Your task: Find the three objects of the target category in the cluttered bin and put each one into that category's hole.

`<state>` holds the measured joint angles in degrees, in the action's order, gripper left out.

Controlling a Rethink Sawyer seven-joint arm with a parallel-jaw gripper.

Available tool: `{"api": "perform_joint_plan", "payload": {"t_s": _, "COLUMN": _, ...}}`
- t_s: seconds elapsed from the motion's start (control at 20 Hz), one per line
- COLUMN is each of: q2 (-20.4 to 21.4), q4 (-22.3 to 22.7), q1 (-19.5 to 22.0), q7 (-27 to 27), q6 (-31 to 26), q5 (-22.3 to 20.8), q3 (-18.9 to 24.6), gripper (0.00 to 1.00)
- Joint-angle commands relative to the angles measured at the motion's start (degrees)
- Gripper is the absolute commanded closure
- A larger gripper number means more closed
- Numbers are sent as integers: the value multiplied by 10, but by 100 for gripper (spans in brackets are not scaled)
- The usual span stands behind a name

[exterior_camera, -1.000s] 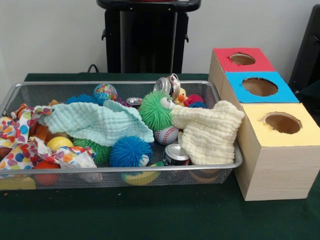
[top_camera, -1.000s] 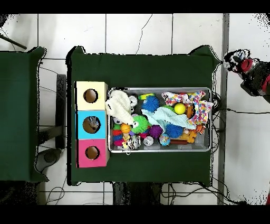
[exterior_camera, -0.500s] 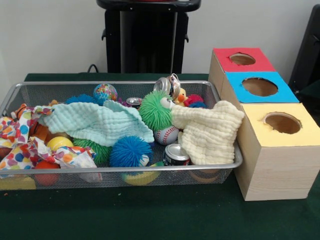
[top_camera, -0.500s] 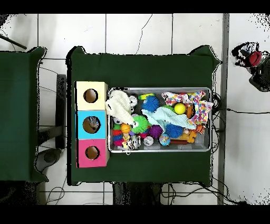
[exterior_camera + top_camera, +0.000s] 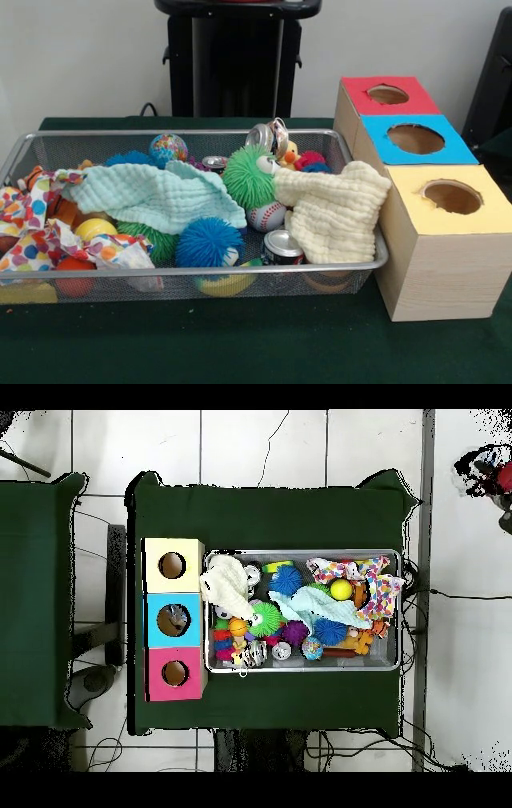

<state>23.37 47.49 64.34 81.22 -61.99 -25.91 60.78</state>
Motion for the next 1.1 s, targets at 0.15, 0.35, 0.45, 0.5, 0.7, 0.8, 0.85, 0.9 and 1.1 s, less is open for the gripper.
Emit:
{"api": "perform_joint_plan", "payload": {"t_s": 0.15, "q2": 34, "q4": -83, "q1": -32, "q7": -197, "q6": -138, "q5": 0, "q3": -10, "gripper": 100}}
{"api": "perform_joint_plan", "payload": {"t_s": 0.35, "q2": 45, "q4": -84, "q1": -35, "q7": -180, "q6": -149, "q5": 6, "q3": -14, "gripper": 100}}
{"api": "perform_joint_plan", "payload": {"t_s": 0.45, "q2": 54, "q4": -82, "q1": -34, "q7": -179, "q6": -155, "q5": 8, "q3": -15, "gripper": 100}}
{"api": "perform_joint_plan", "payload": {"t_s": 0.5, "q2": 59, "q4": -75, "q1": -31, "q7": -183, "q6": -154, "q5": 9, "q3": -16, "gripper": 100}}
{"api": "perform_joint_plan", "payload": {"t_s": 0.7, "q2": 77, "q4": -81, "q1": -30, "q7": -187, "q6": -183, "q5": 12, "q3": -18, "gripper": 100}}
{"api": "perform_joint_plan", "payload": {"t_s": 0.8, "q2": 80, "q4": -99, "q1": -37, "q7": -182, "q6": -207, "q5": 11, "q3": -18, "gripper": 100}}
{"api": "perform_joint_plan", "payload": {"t_s": 0.85, "q2": 82, "q4": -104, "q1": -38, "q7": -185, "q6": -215, "q5": 11, "q3": -17, "gripper": 100}}
{"api": "perform_joint_plan", "payload": {"t_s": 0.9, "q2": 84, "q4": -107, "q1": -38, "q7": -189, "q6": -221, "q5": 10, "q3": -17, "gripper": 100}}
{"api": "perform_joint_plan", "payload": {"t_s": 1.1, "q2": 48, "q4": -130, "q1": -48, "q7": -218, "q6": -204, "q5": 2, "q3": -5, "gripper": 100}}
